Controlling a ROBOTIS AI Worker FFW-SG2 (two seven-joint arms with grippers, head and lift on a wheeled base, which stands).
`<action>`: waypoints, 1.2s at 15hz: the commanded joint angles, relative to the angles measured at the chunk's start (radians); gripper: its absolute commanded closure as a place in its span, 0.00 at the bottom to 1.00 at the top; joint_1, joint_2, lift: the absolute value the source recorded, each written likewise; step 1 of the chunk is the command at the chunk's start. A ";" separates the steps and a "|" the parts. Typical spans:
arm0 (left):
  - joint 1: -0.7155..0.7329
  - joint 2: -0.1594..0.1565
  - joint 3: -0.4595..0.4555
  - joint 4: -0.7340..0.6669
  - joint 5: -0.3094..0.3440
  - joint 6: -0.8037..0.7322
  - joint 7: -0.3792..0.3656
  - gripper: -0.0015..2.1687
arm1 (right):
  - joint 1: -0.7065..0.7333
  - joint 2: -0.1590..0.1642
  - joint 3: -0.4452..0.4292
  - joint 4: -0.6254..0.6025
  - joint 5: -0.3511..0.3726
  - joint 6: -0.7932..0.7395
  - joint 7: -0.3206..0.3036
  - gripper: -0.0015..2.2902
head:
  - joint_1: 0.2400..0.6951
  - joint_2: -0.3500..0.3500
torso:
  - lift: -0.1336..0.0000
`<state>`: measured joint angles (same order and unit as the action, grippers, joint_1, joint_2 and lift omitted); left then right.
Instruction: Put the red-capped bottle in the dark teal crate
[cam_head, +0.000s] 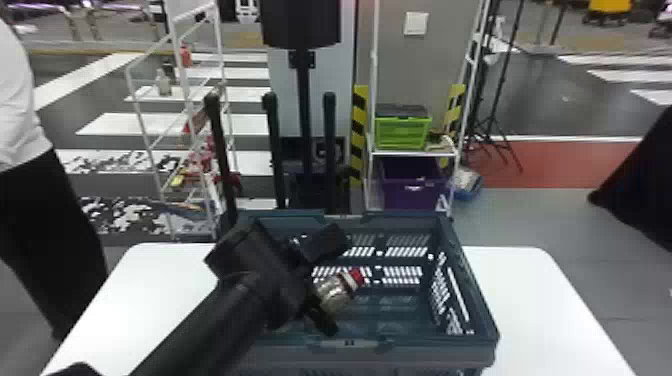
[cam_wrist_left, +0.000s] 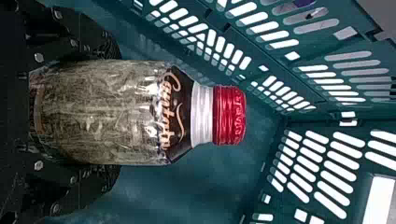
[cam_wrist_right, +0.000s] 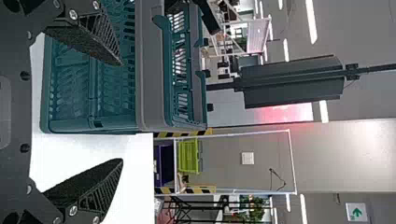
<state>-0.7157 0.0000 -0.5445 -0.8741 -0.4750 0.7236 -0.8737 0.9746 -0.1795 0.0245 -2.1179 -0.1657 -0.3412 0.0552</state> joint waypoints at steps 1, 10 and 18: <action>0.010 -0.003 -0.003 -0.023 0.007 0.003 0.002 0.00 | -0.001 0.000 0.000 0.004 -0.002 0.000 0.000 0.07 | 0.57 0.50 | 1.00; 0.128 0.043 0.104 -0.539 0.050 0.389 0.005 0.01 | 0.006 0.003 0.000 0.006 -0.005 -0.037 0.000 0.07 | 0.57 0.50 | 1.00; 0.588 0.140 0.469 -1.206 0.300 0.411 0.400 0.03 | 0.004 0.003 0.000 0.003 -0.005 -0.037 0.000 0.07 | 0.57 0.50 | 1.00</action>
<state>-0.2188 0.1308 -0.1442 -1.9840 -0.2401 1.1490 -0.5042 0.9797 -0.1756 0.0245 -2.1153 -0.1703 -0.3780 0.0552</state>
